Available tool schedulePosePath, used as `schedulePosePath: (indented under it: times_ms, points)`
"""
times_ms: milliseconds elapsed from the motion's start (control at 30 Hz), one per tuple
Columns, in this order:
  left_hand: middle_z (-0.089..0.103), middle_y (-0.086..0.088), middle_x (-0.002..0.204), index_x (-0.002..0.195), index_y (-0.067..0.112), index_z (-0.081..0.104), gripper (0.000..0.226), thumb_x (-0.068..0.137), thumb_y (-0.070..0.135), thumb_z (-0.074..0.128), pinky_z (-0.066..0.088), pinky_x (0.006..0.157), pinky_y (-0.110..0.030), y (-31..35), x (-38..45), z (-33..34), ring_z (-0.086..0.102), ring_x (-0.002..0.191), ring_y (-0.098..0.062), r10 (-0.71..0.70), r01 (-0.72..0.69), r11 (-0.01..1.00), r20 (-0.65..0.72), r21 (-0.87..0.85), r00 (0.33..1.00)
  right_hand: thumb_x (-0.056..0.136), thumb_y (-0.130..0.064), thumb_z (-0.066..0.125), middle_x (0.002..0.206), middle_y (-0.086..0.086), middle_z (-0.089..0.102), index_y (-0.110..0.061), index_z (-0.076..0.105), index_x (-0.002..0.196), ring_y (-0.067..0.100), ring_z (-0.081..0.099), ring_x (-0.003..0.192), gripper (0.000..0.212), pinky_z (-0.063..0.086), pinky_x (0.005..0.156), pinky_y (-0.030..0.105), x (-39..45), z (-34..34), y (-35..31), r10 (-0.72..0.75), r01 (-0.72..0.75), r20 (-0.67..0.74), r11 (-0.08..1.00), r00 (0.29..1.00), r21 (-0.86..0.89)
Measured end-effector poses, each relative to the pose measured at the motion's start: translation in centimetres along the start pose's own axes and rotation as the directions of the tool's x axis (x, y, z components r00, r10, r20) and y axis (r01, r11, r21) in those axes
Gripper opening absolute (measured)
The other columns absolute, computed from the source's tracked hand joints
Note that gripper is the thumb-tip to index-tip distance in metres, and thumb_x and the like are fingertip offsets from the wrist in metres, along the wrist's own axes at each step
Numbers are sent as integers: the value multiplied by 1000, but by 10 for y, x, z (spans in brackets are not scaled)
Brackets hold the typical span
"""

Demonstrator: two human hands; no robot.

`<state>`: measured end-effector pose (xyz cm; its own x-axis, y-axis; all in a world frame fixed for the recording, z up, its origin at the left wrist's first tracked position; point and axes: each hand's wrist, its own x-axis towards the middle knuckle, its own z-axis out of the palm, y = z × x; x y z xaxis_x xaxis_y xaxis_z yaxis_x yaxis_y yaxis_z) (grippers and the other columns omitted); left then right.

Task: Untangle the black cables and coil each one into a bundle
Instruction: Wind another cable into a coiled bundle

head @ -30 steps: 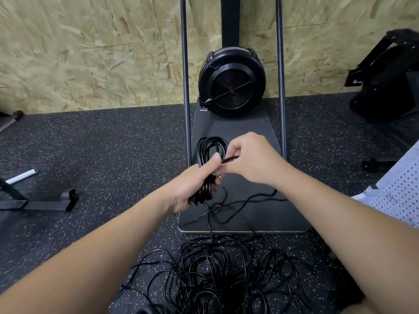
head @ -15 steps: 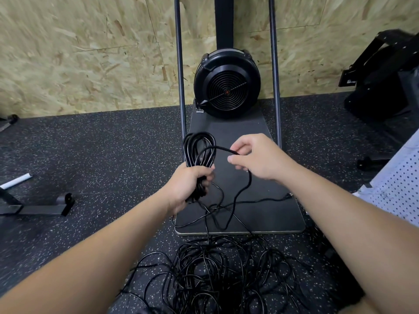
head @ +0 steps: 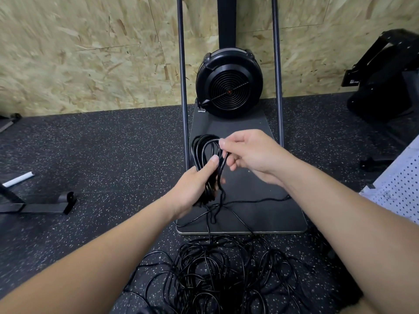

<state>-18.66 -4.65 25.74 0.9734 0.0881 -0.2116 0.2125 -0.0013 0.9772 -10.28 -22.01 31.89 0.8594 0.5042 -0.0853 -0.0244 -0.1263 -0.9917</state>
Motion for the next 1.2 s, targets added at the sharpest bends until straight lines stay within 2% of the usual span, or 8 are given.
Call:
schedulePosePath:
  times_ms: [233, 333, 433, 567, 700, 833, 1000, 1200]
  points:
    - [74, 6, 106, 129, 26, 76, 23, 108, 33, 69, 58, 82, -33, 5, -8, 19, 65, 91, -12, 158, -160, 987, 90, 12, 983, 90, -24, 90, 69, 7, 77, -10, 74, 99, 22, 75, 57, 23, 62, 61, 34, 0, 3, 1, -141, 93, -273, 979, 952, -183]
    - [69, 2, 93, 98, 33, 78, 17, 110, 30, 66, 53, 76, -36, 8, -6, 17, 60, 82, -14, 173, -174, 985, 60, 8, 983, 90, -21, 91, 80, 8, 79, -9, 71, 105, 24, 80, 66, 27, 67, 67, 37, -1, 5, 1, -180, 143, -300, 980, 937, -140]
    - [63, -9, 84, 88, 21, 67, 28, 109, 40, 67, 52, 74, -48, 10, -3, 10, 60, 83, -28, 158, -158, 987, -16, -26, 987, 100, -10, 78, 100, 14, 77, -6, 72, 110, 24, 83, 84, 13, 69, 86, 45, 4, 1, 4, -147, 161, -252, 986, 957, 36]
    - [70, -15, 96, 87, 14, 65, 46, 106, 56, 66, 39, 51, -27, 15, 3, -4, 63, 73, -28, 86, -92, 994, -93, -57, 992, 93, 8, 67, 114, -5, 77, -21, 73, 117, 8, 78, 105, 38, 65, 95, 41, 8, -5, 20, -87, 57, -85, 950, 993, -308]
    - [74, -19, 98, 81, 14, 66, 45, 105, 52, 68, 59, 83, -41, 22, 6, -9, 68, 91, -32, 59, -69, 956, -44, -286, 997, 86, -12, 85, 133, -20, 69, -29, 59, 148, 17, 66, 132, 70, 55, 111, 40, 2, 6, 45, 106, 62, 270, 835, 957, -547]
    - [53, -1, 75, 88, 17, 57, 30, 110, 35, 66, 61, 88, -37, 29, 5, -9, 60, 71, -17, 65, -103, 889, -99, -447, 993, 80, -27, 91, 113, -7, 82, -23, 66, 121, 20, 76, 114, 48, 55, 111, 53, 7, 11, 61, 143, 11, 290, 882, 946, -471]
    - [39, 4, 75, 88, 23, 55, 27, 107, 36, 70, 48, 67, -28, 33, 11, -24, 41, 63, -12, 72, -145, 877, -174, -459, 982, 94, -22, 85, 95, 16, 82, -11, 75, 107, 18, 66, 82, 20, 50, 84, 38, 2, 11, 48, 203, -22, 343, 885, 917, -465]
    - [47, 2, 75, 85, 23, 55, 30, 108, 36, 70, 40, 61, -30, 40, 14, -46, 46, 63, -14, 85, -160, 948, -263, -276, 961, 99, -11, 76, 77, 8, 72, -7, 84, 104, 19, 62, 77, 10, 49, 90, 31, -5, 9, 14, 37, 84, 417, 960, 908, -268]
